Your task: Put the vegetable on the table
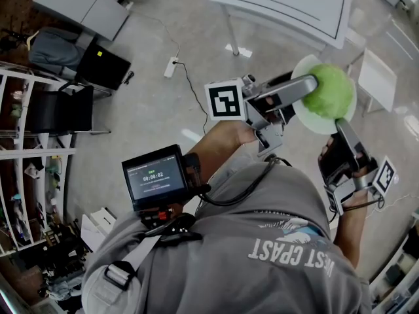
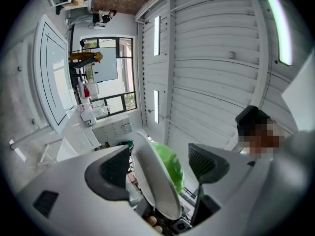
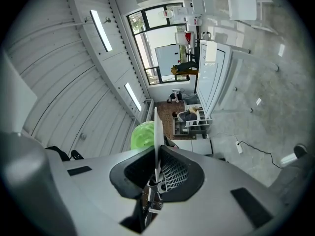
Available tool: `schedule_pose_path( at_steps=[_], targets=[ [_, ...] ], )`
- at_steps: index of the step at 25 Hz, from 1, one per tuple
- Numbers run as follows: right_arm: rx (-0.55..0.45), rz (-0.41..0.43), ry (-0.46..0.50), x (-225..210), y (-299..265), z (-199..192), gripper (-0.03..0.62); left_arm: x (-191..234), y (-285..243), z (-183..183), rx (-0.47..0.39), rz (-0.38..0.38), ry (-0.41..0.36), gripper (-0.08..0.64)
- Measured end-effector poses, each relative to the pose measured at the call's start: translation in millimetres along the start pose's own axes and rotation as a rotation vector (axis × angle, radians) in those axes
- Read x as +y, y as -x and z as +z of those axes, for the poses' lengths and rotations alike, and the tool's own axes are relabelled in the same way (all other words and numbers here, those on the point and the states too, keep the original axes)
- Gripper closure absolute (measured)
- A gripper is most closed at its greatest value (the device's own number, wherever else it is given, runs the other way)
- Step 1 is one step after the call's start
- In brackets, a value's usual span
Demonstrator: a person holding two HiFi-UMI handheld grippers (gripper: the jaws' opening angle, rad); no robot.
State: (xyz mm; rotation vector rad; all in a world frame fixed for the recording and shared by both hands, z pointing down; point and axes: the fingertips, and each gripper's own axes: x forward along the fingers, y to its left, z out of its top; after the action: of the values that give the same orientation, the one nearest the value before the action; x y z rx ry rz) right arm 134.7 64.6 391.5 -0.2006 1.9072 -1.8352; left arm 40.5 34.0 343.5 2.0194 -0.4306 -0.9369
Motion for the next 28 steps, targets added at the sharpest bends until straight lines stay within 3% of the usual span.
schedule_pose_path(
  at_steps=[12, 28],
  targets=[
    [-0.017, -0.011, -0.005, -4, 4, 1, 0.571, 6, 0, -5, 0.024, 0.032, -0.007, 0.193],
    [-0.091, 0.012, 0.021, -5, 8, -15, 0.568, -2, 1, -12, 0.11, -0.016, -0.001, 0.195]
  ],
)
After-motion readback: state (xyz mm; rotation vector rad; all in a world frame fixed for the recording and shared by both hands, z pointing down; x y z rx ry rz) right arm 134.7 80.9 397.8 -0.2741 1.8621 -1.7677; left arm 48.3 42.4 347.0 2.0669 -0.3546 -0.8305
